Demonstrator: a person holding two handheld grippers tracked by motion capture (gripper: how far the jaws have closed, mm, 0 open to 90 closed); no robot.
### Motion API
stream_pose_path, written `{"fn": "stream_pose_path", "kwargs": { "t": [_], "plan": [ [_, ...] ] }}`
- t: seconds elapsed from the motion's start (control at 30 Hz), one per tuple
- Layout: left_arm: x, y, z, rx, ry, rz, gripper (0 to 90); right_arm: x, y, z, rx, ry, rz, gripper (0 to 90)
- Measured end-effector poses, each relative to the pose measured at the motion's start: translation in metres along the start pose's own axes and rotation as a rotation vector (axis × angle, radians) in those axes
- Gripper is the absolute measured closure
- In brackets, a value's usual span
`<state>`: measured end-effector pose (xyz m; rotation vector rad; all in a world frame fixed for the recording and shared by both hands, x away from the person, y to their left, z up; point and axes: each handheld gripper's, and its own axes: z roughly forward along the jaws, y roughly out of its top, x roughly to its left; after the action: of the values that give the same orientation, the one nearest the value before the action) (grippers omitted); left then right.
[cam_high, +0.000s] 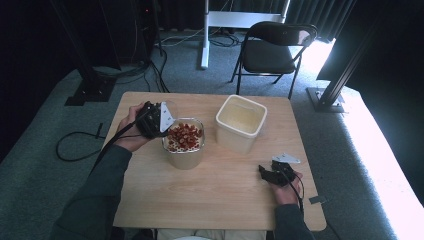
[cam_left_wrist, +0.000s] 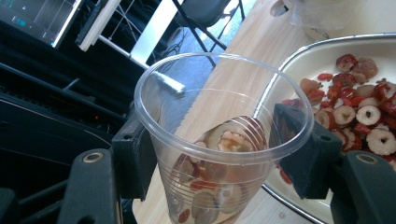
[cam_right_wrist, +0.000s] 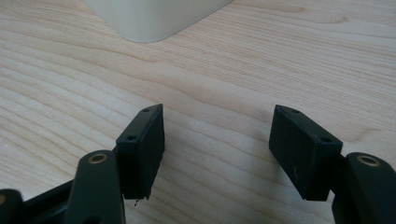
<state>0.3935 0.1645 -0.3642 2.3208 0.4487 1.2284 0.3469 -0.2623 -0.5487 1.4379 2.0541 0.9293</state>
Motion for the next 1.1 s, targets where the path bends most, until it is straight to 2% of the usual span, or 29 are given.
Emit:
{"fn": "stream_pose_path", "kwargs": {
  "t": [0.23, 0.27, 0.37, 0.43, 0.73, 0.83, 0.87, 0.97, 1.03, 1.1],
  "plan": [
    [-0.001, 0.000, 0.002, 0.020, 0.015, 0.036, 35.8, 0.000, 0.000, 0.000, 0.001, 0.000, 0.000, 35.1],
    [-0.001, 0.001, 0.002, 0.033, 0.022, 0.056, 35.8, 0.000, 0.000, 0.000, 0.001, 0.000, 0.000, 35.1],
    [-0.001, 0.003, 0.002, 0.038, 0.020, 0.074, 35.8, 0.000, 0.000, 0.000, 0.001, 0.000, 0.000, 35.1],
    [0.000, 0.004, 0.002, 0.039, 0.020, 0.071, 35.8, 0.000, 0.000, 0.000, 0.001, 0.000, 0.000, 35.1],
    [0.002, 0.009, 0.002, 0.091, 0.064, 0.172, 35.8, 0.000, 0.000, 0.000, 0.001, 0.000, 0.000, 35.1],
    [0.001, 0.010, 0.003, 0.106, 0.067, 0.195, 35.8, 0.000, 0.000, 0.000, 0.001, 0.000, 0.000, 35.1],
    [0.000, 0.010, 0.004, 0.118, 0.070, 0.219, 35.8, 0.000, 0.000, 0.000, 0.001, 0.000, 0.000, 35.1],
    [-0.003, 0.011, 0.006, 0.130, 0.069, 0.248, 35.8, 0.000, 0.000, 0.000, 0.001, 0.000, -0.001, 35.1],
    [-0.004, 0.011, 0.006, 0.129, 0.067, 0.247, 35.8, 0.000, 0.000, 0.000, 0.001, 0.000, -0.001, 35.1],
    [-0.007, 0.011, 0.009, 0.142, 0.072, 0.279, 35.8, 0.000, 0.000, 0.000, 0.001, 0.000, -0.001, 35.1]
  ]
}}
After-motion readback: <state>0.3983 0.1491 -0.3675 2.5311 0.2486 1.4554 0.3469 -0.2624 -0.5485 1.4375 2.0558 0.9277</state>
